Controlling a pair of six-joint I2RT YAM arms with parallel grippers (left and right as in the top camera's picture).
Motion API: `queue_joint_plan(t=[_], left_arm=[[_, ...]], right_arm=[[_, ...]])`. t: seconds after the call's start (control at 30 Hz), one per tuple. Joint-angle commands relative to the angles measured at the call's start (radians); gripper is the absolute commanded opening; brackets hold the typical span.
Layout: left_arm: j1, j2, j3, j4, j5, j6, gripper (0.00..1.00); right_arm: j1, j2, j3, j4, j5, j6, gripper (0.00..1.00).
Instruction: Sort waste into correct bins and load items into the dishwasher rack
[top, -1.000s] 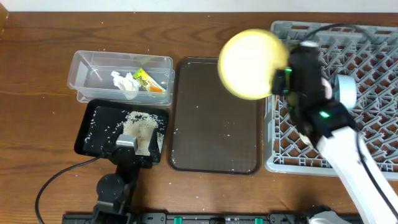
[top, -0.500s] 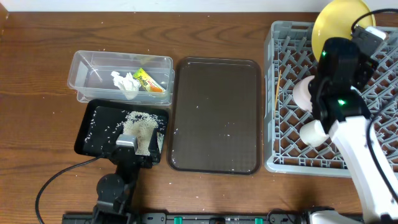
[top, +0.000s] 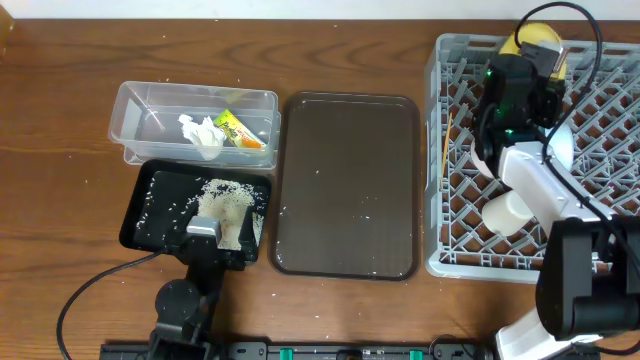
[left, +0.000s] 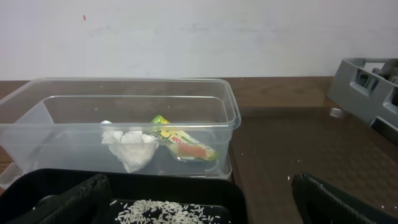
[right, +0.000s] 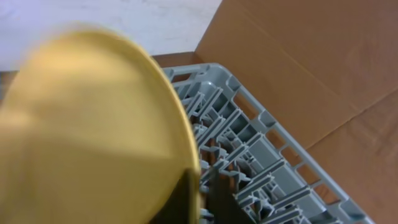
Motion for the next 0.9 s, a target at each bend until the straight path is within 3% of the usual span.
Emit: queue_joint_plan(t=[0.0, 0.27, 0.4, 0.63, 0.7, 0.73, 0.87], left_arm=[[0.005, -0.007, -0.026, -0.026, -0.002, 0.006, 0.95], [0.005, -0.007, -0.026, -0.026, -0.002, 0.006, 0.95], [0.005, -0.007, -0.026, -0.026, -0.002, 0.006, 0.95], [0.005, -0.007, -0.026, -0.026, -0.002, 0.006, 0.95], [0.005, -0.007, -0.026, -0.026, -0.002, 0.006, 0.95], [0.005, -0.007, -0.026, -0.026, -0.002, 0.006, 0.95], [0.005, -0.007, -0.026, -0.026, -0.002, 0.006, 0.95]], right_arm=[[0.008, -0.02, 0.006, 0.002, 0.035, -0.051, 0.4], [0.101, -0.239, 0.006, -0.085, 0.024, -0.068, 0.52], [0.221, -0.431, 0.006, -0.278, -0.073, -0.034, 0.53], [0.486, -0.76, 0.006, -0.735, -0.584, 0.228, 0.66], [0.541, -0.824, 0.006, -0.801, -0.727, 0.257, 0.82], [0.56, -0.846, 0.006, -0.82, -0.78, 0.267, 0.99], [0.611, -0.93, 0.006, -0.867, -0.974, 0.267, 0.99]])
